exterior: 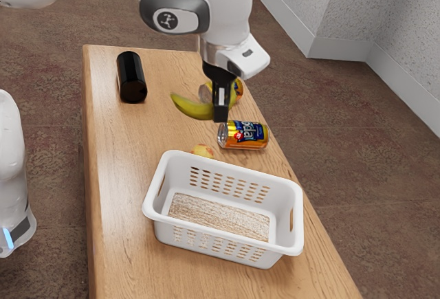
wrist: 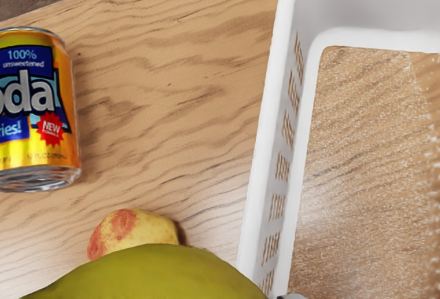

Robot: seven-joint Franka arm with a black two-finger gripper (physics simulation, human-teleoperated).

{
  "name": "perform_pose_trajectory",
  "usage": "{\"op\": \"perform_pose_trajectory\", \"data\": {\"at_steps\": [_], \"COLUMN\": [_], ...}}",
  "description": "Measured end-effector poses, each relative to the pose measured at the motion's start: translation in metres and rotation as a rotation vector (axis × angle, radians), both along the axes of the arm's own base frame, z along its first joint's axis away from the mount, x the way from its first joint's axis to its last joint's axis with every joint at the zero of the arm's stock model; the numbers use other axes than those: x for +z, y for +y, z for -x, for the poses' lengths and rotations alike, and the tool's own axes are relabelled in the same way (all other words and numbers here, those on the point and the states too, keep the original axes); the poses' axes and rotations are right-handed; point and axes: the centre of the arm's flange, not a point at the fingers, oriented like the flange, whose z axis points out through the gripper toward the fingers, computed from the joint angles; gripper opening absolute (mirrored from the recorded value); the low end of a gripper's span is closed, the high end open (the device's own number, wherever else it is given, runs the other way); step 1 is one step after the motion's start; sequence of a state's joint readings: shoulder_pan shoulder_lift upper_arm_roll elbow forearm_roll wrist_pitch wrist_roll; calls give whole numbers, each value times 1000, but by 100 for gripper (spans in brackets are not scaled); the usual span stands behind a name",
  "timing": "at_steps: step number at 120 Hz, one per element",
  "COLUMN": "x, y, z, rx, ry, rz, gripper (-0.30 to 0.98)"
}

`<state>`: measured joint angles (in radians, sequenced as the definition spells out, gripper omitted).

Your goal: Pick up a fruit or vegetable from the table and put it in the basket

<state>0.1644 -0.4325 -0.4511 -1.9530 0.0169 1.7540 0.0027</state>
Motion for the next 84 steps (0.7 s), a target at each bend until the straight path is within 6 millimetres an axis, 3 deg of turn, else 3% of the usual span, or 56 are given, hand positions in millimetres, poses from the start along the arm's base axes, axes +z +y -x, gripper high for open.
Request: {"op": "perform_pose_trajectory", "data": {"at_steps": [12, 42, 61, 84], "x": [-2, -7, -9, -10], "y": [-22, -48, -64, -72], "z": [-3, -15, -11, -8], "rx": [-43, -99, -130, -143], "ry": [9, 27, 23, 16], "rz": [-2, 7, 0, -6], "gripper": [15, 16, 50, 64]}}
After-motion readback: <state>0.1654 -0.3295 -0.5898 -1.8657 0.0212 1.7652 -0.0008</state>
